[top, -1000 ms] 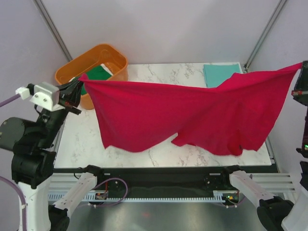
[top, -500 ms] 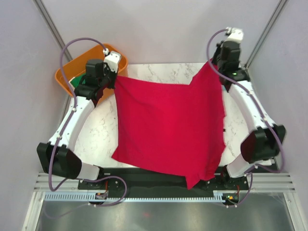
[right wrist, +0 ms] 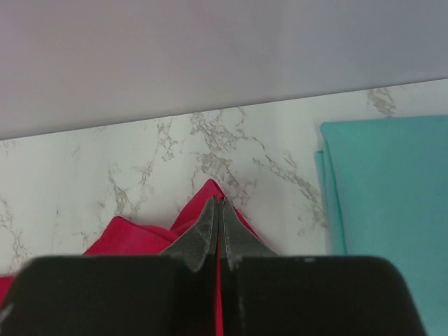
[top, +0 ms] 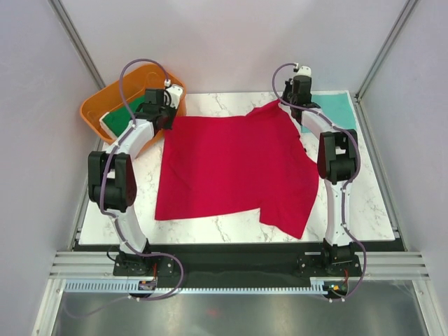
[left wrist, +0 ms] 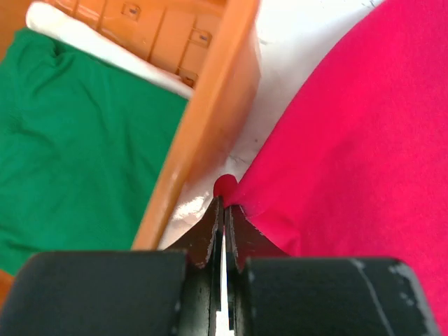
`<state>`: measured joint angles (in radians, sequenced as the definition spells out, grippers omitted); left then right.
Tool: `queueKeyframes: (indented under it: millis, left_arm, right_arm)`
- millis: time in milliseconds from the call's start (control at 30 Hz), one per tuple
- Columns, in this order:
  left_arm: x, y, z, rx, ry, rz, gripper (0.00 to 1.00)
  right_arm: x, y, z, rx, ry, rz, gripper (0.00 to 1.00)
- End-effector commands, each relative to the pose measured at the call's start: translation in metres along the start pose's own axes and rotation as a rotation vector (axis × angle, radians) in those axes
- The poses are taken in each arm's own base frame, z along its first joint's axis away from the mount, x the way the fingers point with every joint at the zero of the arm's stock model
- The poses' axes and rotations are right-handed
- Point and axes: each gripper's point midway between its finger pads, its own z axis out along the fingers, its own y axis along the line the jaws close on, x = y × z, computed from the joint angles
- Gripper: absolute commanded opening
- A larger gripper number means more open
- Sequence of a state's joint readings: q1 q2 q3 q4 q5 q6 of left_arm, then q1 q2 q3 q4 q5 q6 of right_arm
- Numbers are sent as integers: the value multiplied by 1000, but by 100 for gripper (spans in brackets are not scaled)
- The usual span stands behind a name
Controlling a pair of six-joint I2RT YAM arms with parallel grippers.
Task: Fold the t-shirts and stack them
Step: Flatten the tshirt out
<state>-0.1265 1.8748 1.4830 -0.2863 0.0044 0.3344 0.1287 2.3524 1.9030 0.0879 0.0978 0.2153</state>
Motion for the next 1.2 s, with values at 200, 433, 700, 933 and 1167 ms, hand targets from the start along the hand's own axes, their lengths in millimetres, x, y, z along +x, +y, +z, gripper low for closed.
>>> queueKeyframes:
  millis: [200, 433, 700, 933, 1167]
  left_arm:
    - [-48, 35, -4, -101, -125, 50, 2]
    - [-92, 47, -70, -155, -260, 12, 2]
    - [-99, 31, -155, -131, -391, -48, 2]
    - [-136, 26, -267, -112, -647, -81, 2]
    - [-180, 20, -405, -69, -964, -110, 2]
  right_arm:
    - [-44, 30, 17, -108, -146, 167, 0]
    - [-145, 7, -81, 28, -223, 102, 0]
    - [-104, 16, -194, -49, 37, 94, 0]
    - [-192, 11, -298, -21, -142, 135, 0]
    - [-299, 0, -457, -7, -485, 222, 0]
